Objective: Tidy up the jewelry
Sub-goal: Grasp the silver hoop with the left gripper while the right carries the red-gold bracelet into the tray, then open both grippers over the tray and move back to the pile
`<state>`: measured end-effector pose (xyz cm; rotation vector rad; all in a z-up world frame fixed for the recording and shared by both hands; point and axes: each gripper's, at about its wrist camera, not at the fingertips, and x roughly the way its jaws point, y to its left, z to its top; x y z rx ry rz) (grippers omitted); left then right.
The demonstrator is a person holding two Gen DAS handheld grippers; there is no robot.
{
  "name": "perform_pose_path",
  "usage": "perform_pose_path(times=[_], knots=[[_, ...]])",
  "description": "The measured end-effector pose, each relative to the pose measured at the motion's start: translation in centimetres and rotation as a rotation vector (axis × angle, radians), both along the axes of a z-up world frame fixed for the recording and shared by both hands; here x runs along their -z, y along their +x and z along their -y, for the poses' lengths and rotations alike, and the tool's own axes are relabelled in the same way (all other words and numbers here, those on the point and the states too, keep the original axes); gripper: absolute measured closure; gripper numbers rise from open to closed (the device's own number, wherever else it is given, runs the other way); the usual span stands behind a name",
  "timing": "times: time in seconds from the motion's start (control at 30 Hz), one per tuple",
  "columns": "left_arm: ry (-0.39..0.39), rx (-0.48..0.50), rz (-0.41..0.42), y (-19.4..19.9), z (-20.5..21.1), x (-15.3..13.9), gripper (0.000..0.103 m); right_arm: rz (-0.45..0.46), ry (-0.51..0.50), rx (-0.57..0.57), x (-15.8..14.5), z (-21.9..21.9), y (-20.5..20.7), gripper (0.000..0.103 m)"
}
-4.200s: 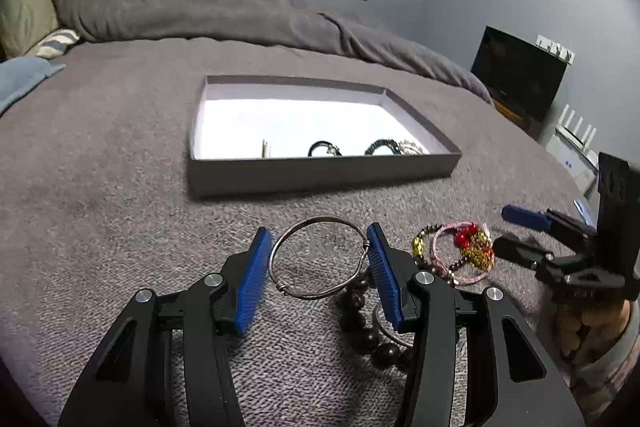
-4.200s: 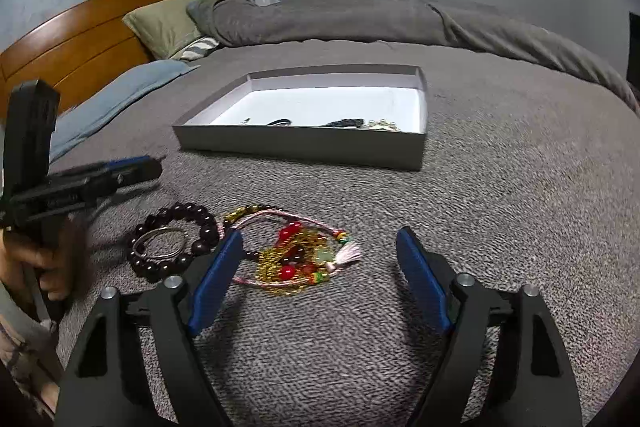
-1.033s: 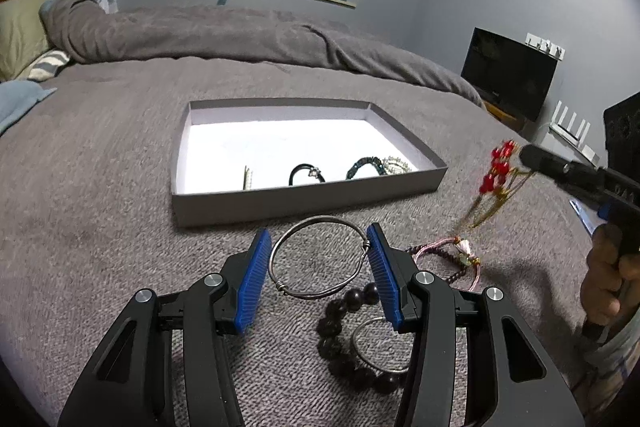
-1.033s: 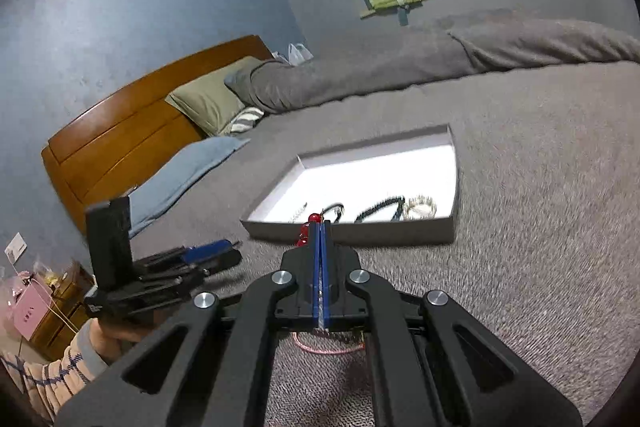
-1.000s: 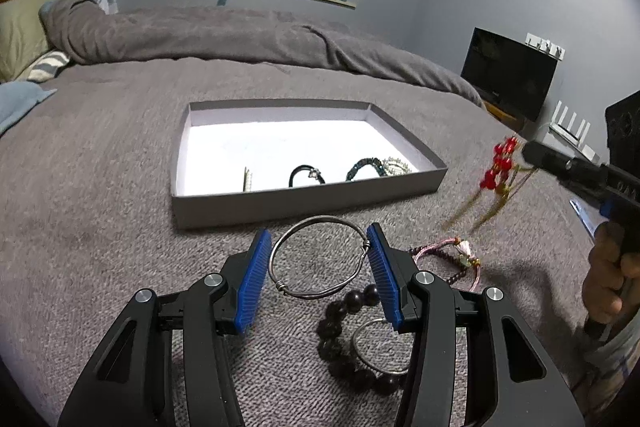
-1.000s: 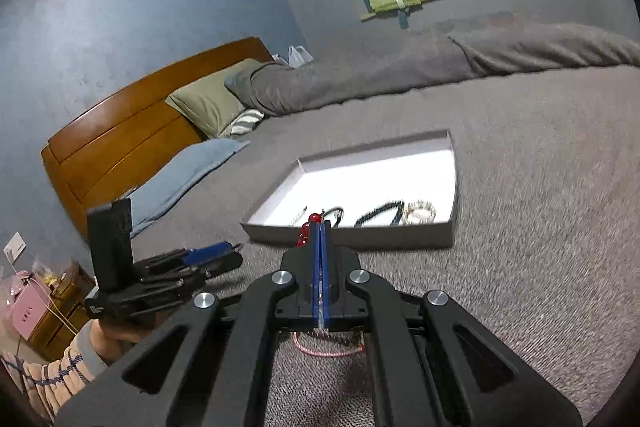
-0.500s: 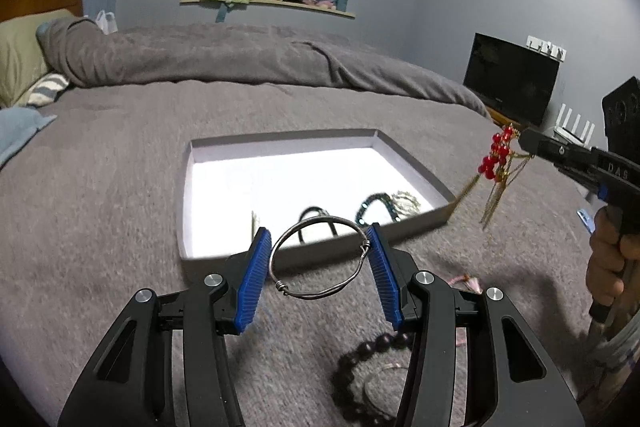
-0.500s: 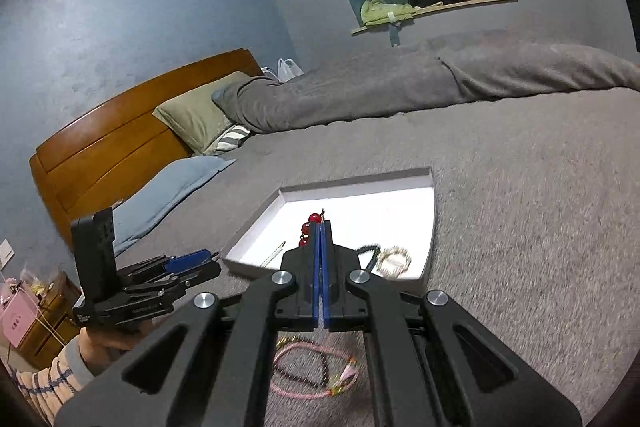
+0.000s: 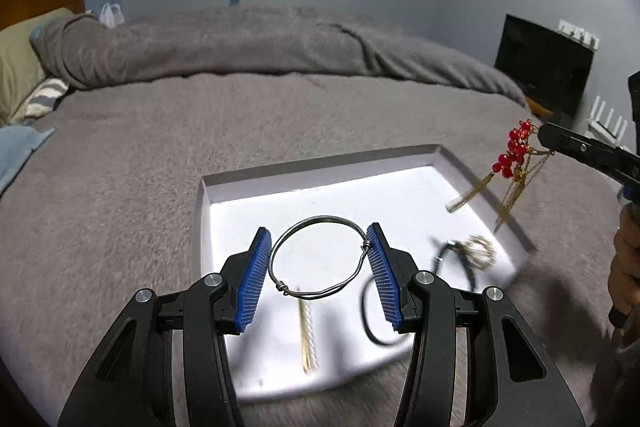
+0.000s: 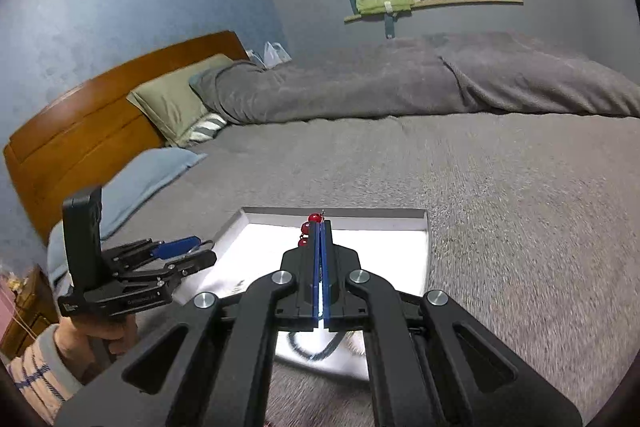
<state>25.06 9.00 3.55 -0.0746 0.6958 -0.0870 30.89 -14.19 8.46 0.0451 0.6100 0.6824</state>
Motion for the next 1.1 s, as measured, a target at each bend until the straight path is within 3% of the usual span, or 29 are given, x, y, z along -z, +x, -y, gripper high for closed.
perform_pose_path(times=[0.23, 0.43, 0.53, 0.6, 0.7, 0.8, 0.9, 1.1], knots=[[0.016, -0.034, -0.134, 4.5, -1.0, 2.7, 0.052, -0.106, -0.081, 0.021, 4.0, -2.0, 4.3, 0.102], [-0.027, -0.044, -0.217, 5.8, -1.6, 4.4, 0.050, -0.162, -0.120, 0.041, 6.3, -2.3, 5.6, 0.102], [-0.027, -0.043, -0.201, 5.6, -1.8, 4.3, 0.033, -0.147, -0.134, 0.046, 6.4, -2.0, 5.3, 0.100], [-0.037, -0.044, -0.187, 5.3, -2.0, 4.0, 0.029, -0.142, -0.125, 0.046, 6.2, -1.7, 5.0, 0.096], [-0.064, -0.048, -0.164, 4.1, -2.2, 3.5, 0.028, -0.113, -0.109, 0.052, 5.5, -1.1, 4.3, 0.075], [-0.086, -0.054, -0.117, 2.6, -2.1, 2.5, 0.027, -0.086, -0.090, 0.052, 4.7, -0.4, 3.0, 0.075], [-0.085, -0.065, -0.058, 0.8, -1.5, 1.4, 0.017, -0.064, -0.079, 0.049, 4.2, 0.1, 1.7, 0.072], [-0.073, -0.070, 0.012, -2.7, -0.7, -0.2, 0.016, -0.017, -0.072, 0.067, 3.3, 1.1, -1.2, 0.064]])
